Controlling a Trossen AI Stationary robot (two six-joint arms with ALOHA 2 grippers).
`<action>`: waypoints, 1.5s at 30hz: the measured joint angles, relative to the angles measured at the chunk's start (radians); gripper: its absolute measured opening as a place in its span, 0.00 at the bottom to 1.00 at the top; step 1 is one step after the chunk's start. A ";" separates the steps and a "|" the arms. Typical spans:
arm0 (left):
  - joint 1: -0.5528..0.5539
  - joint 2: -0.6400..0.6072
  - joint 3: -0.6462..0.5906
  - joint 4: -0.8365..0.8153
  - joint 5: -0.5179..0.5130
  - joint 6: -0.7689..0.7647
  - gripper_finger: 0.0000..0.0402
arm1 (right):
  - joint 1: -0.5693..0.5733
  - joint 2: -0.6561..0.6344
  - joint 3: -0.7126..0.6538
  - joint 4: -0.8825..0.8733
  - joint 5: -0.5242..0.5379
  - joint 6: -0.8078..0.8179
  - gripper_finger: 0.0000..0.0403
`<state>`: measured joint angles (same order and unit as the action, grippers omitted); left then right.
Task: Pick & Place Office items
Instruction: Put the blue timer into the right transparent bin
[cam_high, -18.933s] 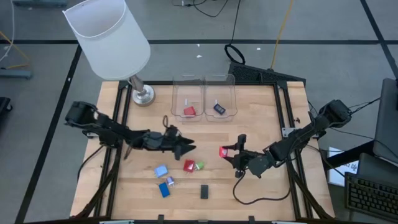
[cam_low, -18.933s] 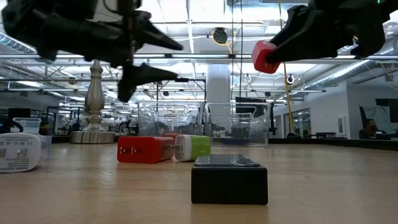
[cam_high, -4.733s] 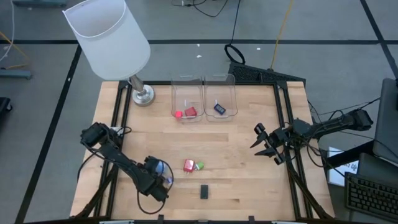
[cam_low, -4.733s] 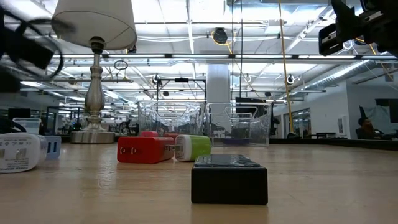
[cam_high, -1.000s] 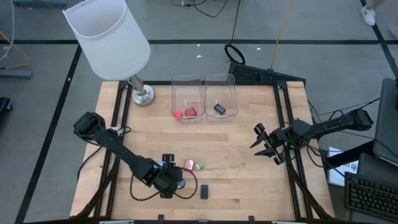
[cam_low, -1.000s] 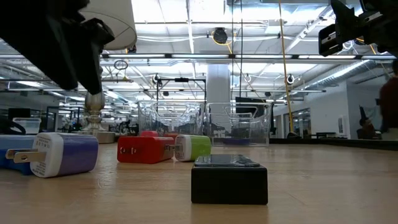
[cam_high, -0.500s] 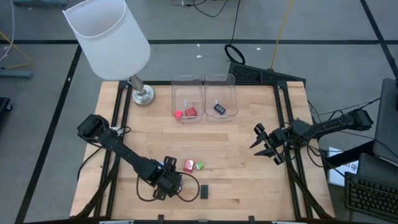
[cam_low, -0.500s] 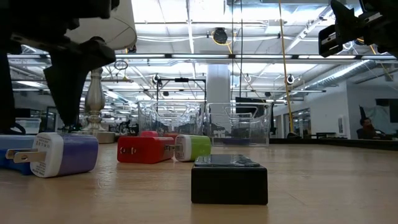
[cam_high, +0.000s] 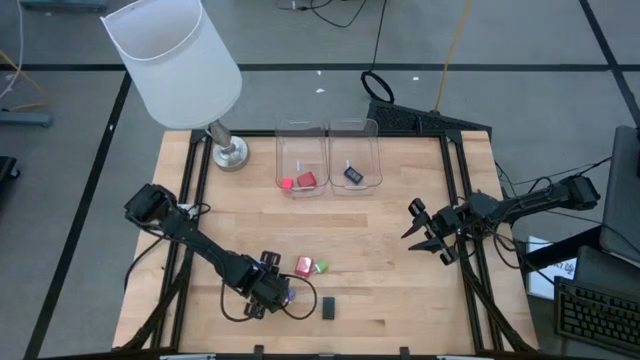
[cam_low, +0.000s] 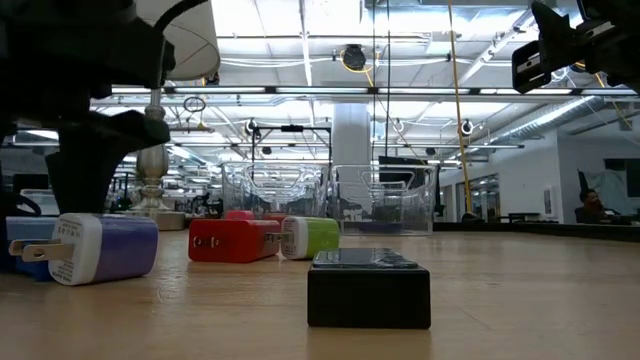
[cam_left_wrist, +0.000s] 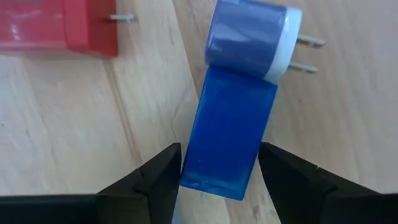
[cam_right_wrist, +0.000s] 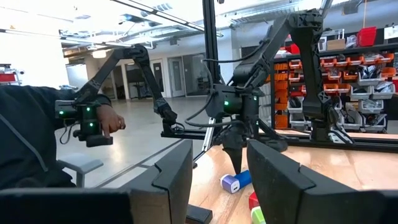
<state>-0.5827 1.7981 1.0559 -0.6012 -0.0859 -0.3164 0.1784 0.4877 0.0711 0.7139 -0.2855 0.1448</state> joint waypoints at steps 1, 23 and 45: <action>0.000 0.000 -0.011 0.018 0.000 0.000 0.53 | 0.000 0.000 0.000 0.000 0.000 0.000 0.36; -0.005 -0.004 -0.097 0.136 -0.049 -0.143 0.39 | 0.000 0.000 0.000 0.000 0.000 0.000 0.36; -0.004 -0.268 -0.102 0.250 -0.533 0.001 0.39 | 0.001 0.001 0.000 0.006 0.027 0.020 0.36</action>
<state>-0.5865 1.5297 0.9539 -0.3509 -0.6191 -0.3156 0.1791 0.4884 0.0712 0.7202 -0.2583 0.1649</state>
